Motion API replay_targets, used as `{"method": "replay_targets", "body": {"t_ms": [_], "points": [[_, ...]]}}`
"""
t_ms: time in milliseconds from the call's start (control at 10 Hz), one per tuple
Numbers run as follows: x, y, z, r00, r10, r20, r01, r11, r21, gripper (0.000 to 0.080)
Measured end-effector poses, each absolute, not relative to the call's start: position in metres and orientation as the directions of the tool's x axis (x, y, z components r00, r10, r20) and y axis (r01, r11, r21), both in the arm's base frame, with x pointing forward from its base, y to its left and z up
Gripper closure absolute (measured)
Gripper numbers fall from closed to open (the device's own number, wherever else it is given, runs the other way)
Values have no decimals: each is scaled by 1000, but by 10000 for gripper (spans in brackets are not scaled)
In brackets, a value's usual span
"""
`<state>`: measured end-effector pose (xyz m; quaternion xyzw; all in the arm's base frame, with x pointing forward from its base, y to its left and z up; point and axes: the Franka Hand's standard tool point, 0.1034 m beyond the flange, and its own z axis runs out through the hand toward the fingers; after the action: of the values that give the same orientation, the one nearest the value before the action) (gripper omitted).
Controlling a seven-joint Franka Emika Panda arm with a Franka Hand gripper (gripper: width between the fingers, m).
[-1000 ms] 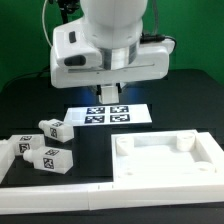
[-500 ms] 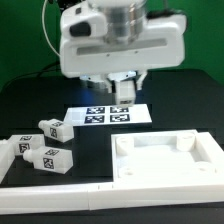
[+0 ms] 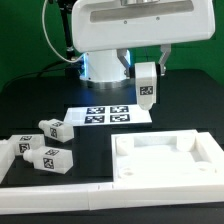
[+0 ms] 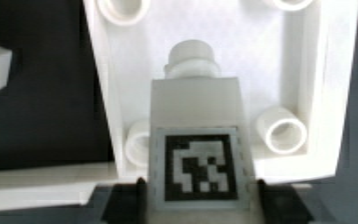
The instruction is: Assemble one leg
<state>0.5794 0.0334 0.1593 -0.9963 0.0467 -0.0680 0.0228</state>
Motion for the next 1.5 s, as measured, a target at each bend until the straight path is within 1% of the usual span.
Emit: {"method": "replay_targets", "body": {"t_ms": [100, 200, 300, 400, 500, 600, 900, 1100, 1400, 1500], "points": [[585, 37, 158, 972, -106, 210, -97, -994, -54, 514], [590, 49, 150, 941, -100, 322, -87, -995, -56, 514], [601, 55, 143, 912, -91, 400, -76, -996, -54, 514], [613, 64, 138, 881, -111, 460, -91, -994, -64, 514], [623, 73, 134, 853, -110, 510, -90, -994, -63, 514], [625, 74, 134, 827, -90, 555, -76, -996, -47, 514], [623, 75, 131, 834, -75, 547, -65, -997, -37, 514], [618, 85, 114, 836, -25, 549, -24, -1000, -8, 514], [622, 95, 105, 833, -19, 554, -18, -1000, -8, 514], [624, 98, 105, 831, -17, 556, -14, -1000, -10, 514]]}}
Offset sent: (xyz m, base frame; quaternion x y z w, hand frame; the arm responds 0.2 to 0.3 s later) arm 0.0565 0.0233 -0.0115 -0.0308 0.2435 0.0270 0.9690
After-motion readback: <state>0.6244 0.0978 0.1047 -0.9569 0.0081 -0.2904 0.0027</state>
